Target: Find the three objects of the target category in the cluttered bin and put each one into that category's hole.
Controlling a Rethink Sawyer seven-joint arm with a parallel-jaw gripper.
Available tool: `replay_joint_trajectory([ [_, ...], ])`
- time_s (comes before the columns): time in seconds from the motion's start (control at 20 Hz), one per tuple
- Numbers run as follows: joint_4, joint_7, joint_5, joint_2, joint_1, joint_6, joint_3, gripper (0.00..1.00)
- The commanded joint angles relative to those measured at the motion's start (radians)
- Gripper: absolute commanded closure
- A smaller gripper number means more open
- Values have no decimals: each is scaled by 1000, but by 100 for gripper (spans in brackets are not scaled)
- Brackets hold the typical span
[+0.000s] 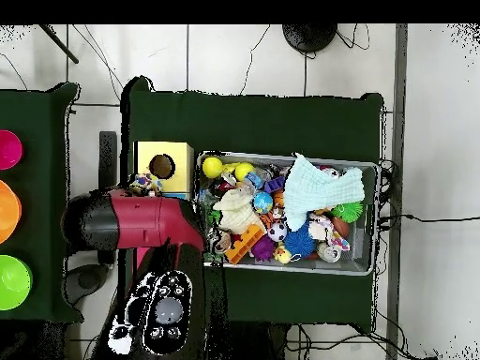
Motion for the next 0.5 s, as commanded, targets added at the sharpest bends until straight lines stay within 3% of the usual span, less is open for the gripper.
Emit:
replay_joint_trajectory([
  [0.05, 38, 286, 45, 90, -21, -105, 17, 100],
  [0.5, -43, 252, 59, 138, -60, -72, 37, 100],
])
